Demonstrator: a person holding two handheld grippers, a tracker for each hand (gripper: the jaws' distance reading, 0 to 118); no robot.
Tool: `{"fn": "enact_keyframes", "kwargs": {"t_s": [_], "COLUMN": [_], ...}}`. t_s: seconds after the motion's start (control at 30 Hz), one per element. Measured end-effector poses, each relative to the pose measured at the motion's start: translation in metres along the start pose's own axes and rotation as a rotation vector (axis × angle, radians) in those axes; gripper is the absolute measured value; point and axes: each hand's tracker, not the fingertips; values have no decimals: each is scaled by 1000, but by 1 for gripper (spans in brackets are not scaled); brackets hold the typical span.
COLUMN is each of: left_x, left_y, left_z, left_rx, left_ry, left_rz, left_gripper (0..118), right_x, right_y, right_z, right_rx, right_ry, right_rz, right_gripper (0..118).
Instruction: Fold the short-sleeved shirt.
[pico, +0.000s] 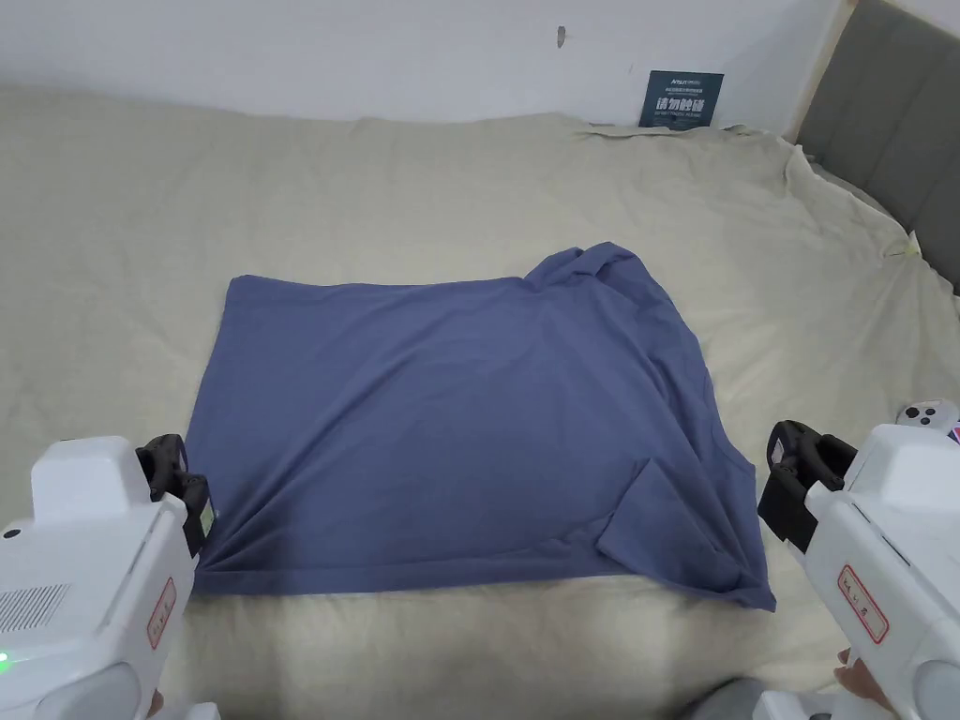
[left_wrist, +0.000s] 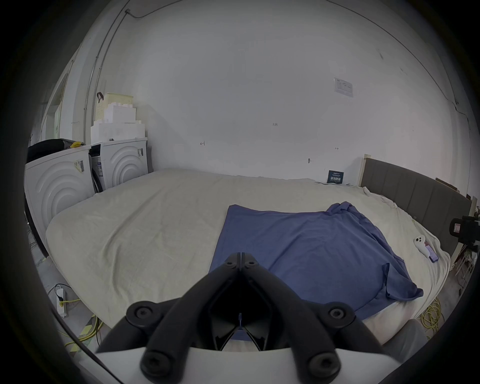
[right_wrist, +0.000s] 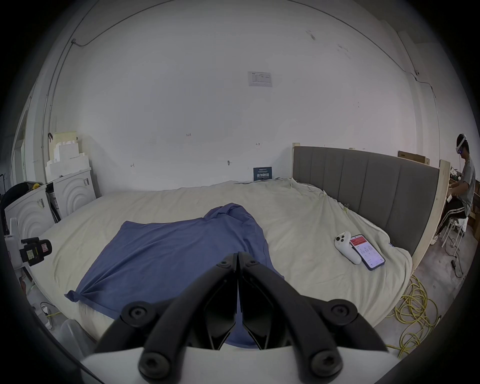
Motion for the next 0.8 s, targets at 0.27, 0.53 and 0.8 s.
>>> {"fn": "enact_keyframes", "kwargs": {"t_s": [0.27, 0.53, 0.8], "left_x": [-11, -34, -59], "left_y": [12, 23, -8], "left_z": [-11, -42, -71], "left_rx": [-104, -336, -630], "left_ry": [5, 1, 24], "left_rz": [28, 5, -53], "left_gripper": [17, 116, 116], "right_x": [0, -2, -3], "right_y": [0, -1, -6], "right_z": [-1, -2, -6], "right_rx": [-11, -16, -37], "right_ry": [7, 12, 10], "right_rz": [-13, -4, 0], "right_gripper": [0, 0, 0]}}
